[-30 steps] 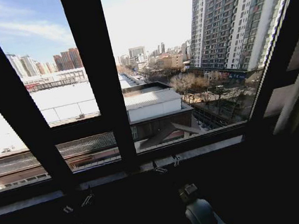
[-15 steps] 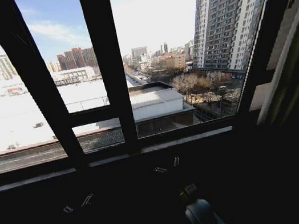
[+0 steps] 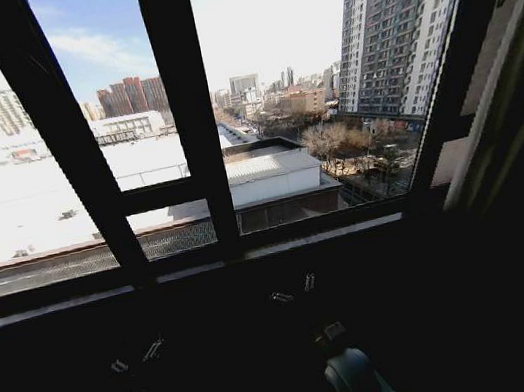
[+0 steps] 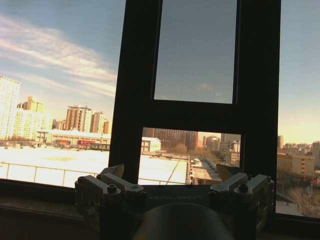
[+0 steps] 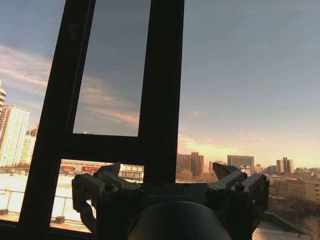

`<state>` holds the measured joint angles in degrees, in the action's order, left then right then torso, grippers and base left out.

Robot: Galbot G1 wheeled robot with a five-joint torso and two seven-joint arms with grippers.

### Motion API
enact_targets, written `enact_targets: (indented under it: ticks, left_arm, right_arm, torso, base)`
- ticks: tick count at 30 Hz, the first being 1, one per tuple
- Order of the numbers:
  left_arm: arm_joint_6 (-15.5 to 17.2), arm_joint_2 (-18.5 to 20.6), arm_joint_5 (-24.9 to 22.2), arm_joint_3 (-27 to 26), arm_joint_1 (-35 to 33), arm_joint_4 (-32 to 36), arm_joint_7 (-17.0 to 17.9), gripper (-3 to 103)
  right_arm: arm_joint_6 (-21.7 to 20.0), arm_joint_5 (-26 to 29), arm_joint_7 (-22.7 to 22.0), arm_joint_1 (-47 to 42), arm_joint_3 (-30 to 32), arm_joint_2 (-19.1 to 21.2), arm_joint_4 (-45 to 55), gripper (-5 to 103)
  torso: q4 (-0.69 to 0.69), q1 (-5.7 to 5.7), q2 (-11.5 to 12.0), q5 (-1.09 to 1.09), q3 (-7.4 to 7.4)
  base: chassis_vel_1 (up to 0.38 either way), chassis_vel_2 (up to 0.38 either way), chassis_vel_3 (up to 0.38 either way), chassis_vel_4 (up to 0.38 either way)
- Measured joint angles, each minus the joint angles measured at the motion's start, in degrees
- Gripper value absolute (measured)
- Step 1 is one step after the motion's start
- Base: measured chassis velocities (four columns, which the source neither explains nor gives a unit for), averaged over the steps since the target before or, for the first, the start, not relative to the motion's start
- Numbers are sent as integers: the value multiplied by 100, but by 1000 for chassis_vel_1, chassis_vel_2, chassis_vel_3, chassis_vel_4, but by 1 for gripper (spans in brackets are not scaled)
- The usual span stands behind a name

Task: Open the curtains by pulling them apart, changing their state from closed to fully open.

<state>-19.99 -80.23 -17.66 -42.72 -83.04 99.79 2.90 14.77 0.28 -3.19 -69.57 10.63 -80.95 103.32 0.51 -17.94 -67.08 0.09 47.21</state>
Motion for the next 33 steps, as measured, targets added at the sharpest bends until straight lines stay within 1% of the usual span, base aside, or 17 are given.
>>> enact_targets:
  ticks: [4,13,17,19,20,25,30,33]
  left_arm:
    - [0,0,0,-1,-1,0,0,100]
    - [1,0,0,-2,-3,0,0,100]
    - [1,0,0,-4,-5,0,1,100]
    - [0,0,0,-4,-5,0,1,100]
    - [1,0,0,-2,-5,0,0,100]
    - [1,0,0,-1,-2,0,0,100]
    - [1,0,0,-1,-2,0,0,100]
    - [1,0,0,-1,-2,0,0,100]
  right_arm:
    - [0,0,0,-1,-1,0,0,100]
    - [0,0,0,-2,-2,0,0,100]
    - [0,0,0,-3,-4,0,3,100]
    - [0,0,0,-3,-4,0,3,100]
    - [0,0,0,-3,-3,0,2,100]
    - [0,0,0,-2,-1,0,2,100]
    - [0,0,0,-1,-2,0,2,100]
    - [0,0,0,-2,-2,0,2,100]
  torso:
    - [-2,4,-1,-1,-1]
    - [-1,8,-5,0,-2]
    - [-4,13,-10,-1,-5]
    - [-3,13,-10,0,-5]
    - [0,12,-8,-1,-4]
    - [0,-1,-1,0,1]
    - [-2,0,-1,-1,0]
    - [-2,7,-4,-1,-2]
  base:
    - [82,-106,-96,104]
    - [216,-216,-213,197]
    - [127,-115,-113,171]
    - [64,-62,-52,99]
    - [9,-48,-52,23]
    - [-8,6,11,-14]
    - [-20,19,19,-27]
    - [0,0,0,0]
